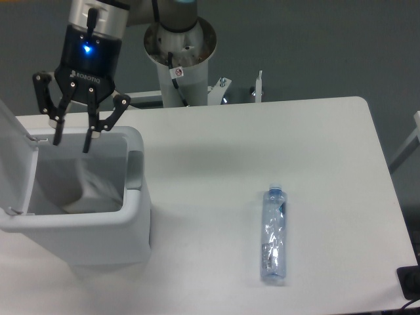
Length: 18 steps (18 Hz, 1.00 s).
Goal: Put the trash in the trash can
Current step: 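Move the open gripper back over the clear plastic bottle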
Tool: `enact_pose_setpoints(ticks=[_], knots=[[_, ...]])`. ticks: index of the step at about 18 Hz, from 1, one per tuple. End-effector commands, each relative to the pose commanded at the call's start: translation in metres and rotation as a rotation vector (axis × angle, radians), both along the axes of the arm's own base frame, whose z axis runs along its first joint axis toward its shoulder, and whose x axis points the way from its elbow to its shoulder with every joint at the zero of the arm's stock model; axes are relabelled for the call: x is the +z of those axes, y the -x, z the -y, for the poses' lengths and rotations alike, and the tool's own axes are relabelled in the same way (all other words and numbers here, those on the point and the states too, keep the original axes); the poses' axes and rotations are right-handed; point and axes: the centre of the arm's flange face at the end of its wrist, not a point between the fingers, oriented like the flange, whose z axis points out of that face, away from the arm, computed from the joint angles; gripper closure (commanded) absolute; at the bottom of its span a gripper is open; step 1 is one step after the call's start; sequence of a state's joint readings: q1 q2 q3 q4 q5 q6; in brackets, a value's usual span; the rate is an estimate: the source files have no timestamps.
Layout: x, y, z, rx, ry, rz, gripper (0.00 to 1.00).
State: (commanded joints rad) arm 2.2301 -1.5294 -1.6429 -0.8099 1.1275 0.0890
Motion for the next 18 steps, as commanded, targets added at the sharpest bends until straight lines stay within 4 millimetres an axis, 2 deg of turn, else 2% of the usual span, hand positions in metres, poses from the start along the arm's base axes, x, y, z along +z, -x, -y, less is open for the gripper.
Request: enact_pose_setpoints(ticks=[2, 4, 5, 7, 11, 12, 14, 16, 18], knots=[[0.005, 0.043, 0.017, 0.096, -0.008, 0.005, 0.00], [-0.011, 0.096, 0.040, 0.193, 0.013, 0.020, 0.00], [-0.018, 0.114, 0.047, 0.220, 0.018, 0.029, 0.00], [-0.048, 0.162, 0.045, 0.246, 0.060, 0.048, 0.00], [-0.084, 0.253, 0.044, 0.281, 0.104, 0.025, 0.00], [-0.099, 0.280, 0.045, 0.319, 0.123, 0.031, 0.00], [-0.124, 0.303, 0.044, 0.349, 0.167, 0.014, 0.00], [-0.161, 0.321, 0.040, 0.364, 0.235, 0.000, 0.00], [-0.190, 0.331, 0.034, 0.331, 0.277, -0.006, 0.00]])
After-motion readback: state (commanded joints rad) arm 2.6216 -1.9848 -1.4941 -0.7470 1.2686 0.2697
